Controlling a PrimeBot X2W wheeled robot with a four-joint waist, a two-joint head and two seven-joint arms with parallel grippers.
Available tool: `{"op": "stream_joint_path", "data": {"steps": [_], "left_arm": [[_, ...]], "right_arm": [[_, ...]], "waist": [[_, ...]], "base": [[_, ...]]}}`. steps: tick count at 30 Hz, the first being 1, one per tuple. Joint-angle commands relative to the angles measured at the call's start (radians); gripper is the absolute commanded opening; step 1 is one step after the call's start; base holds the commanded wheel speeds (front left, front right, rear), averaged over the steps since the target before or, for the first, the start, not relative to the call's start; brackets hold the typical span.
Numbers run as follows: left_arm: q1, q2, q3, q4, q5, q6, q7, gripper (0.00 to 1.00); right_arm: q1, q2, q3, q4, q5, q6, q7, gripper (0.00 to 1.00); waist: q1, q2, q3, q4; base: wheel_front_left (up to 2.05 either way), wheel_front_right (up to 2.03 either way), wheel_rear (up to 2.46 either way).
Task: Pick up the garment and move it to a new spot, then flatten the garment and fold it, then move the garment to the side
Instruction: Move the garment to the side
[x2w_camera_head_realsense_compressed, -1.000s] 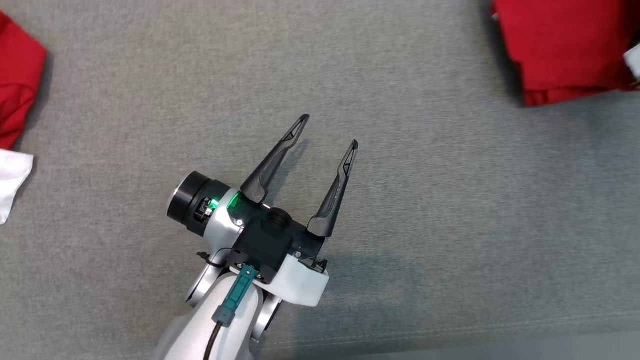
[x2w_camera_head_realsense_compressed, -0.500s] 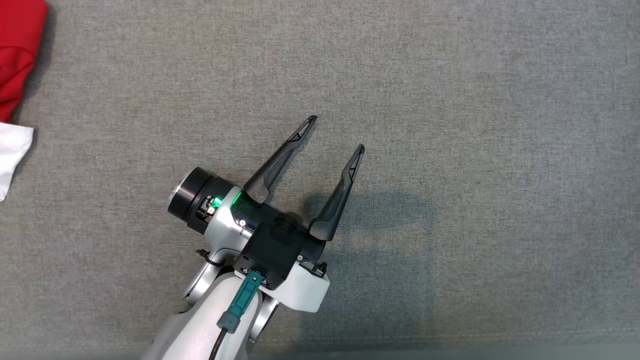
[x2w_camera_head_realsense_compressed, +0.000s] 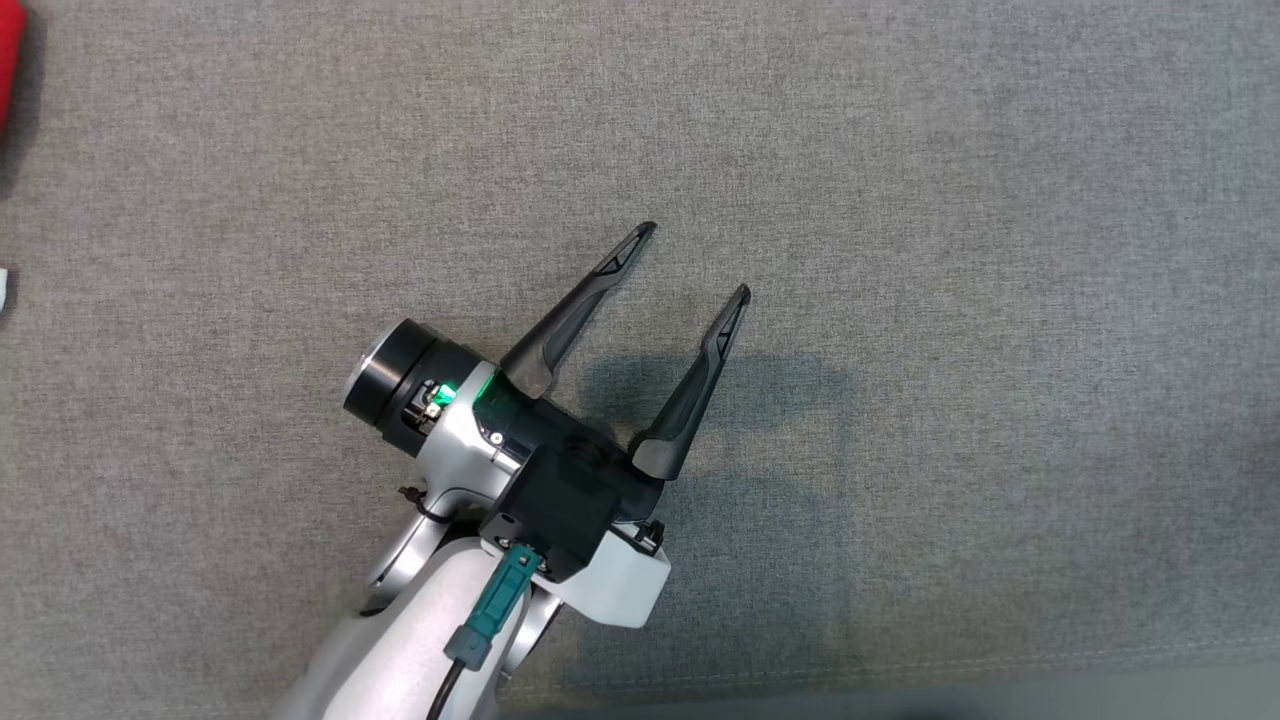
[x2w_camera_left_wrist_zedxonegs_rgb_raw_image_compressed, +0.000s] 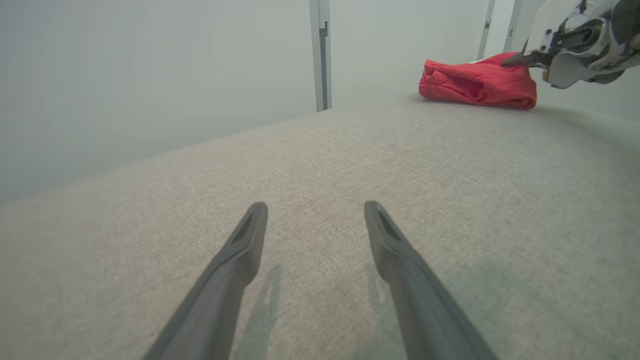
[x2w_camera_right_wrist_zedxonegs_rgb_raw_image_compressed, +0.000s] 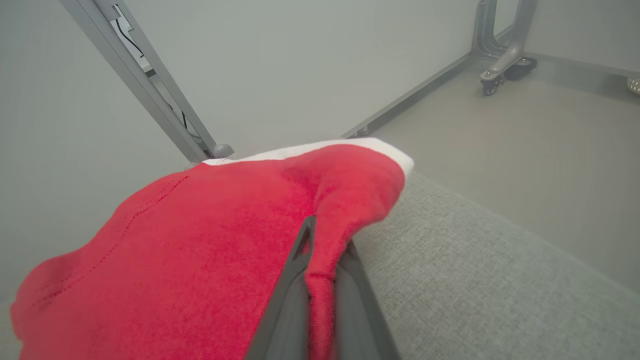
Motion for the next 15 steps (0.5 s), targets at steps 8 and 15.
{"op": "stream_joint_path", "data": {"steps": [8, 15], "left_arm": [[-0.028, 0.013, 0.007, -0.027, 0.007, -0.009, 0.013, 1.0], [-0.04, 0.014, 0.002, -0.024, 0.004, -0.006, 0.013, 1.0]], "right_arm": [[0.166, -0.047, -0.158, -0.001, -0.09, 0.004, -0.01, 0.0], [0.182, -0.026, -0.309, -0.001, -0.239, 0.004, 0.01, 0.15]], "waist": [[0.0, 0.0, 0.016, -0.002], [0.0, 0.0, 0.017, -0.001]], "base": [[0.0, 0.0, 0.0], [0.0, 0.0, 0.0]]}}
